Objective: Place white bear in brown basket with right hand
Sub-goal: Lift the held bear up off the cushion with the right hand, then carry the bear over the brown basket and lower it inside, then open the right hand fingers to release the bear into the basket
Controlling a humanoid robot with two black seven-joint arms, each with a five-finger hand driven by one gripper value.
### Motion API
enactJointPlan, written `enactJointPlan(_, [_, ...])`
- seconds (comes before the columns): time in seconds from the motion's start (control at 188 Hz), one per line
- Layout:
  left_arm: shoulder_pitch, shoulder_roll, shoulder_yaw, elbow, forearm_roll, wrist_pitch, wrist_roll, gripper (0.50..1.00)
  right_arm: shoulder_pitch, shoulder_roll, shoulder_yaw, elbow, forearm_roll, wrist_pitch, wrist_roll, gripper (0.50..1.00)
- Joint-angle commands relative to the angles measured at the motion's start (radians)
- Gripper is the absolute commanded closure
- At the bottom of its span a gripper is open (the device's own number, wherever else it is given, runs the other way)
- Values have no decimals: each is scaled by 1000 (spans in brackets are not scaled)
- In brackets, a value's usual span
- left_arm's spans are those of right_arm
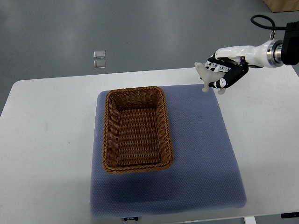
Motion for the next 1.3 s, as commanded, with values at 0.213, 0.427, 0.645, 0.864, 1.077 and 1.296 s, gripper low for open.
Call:
enactJointPlan(0.213, [0,0,0,-4,0,0,0,500,18,173,-2,-95,6,-90,8,1000])
enactJointPlan(0.427, [0,0,0,1,0,0,0,500,3,451,-12,-252,9,-142,12,1000])
enactJointPlan(0.645, [0,0,-2,3,-2,0,0,500,-75,668,-29,-402,6,-165,23,1000])
enactJointPlan(0.864, [2,0,-3,4,-2,0,0,500,-180,764,-22,-460,3,-167,25,1000])
enactJointPlan(1.077, [2,0,-3,3,-2,0,0,500,-236,816,-22,-502,-10,-187,28,1000])
enactJointPlan(1.296, [3,0,-3,3,-2,0,0,500,-276,842,-25,-537,-17,-205,37,981])
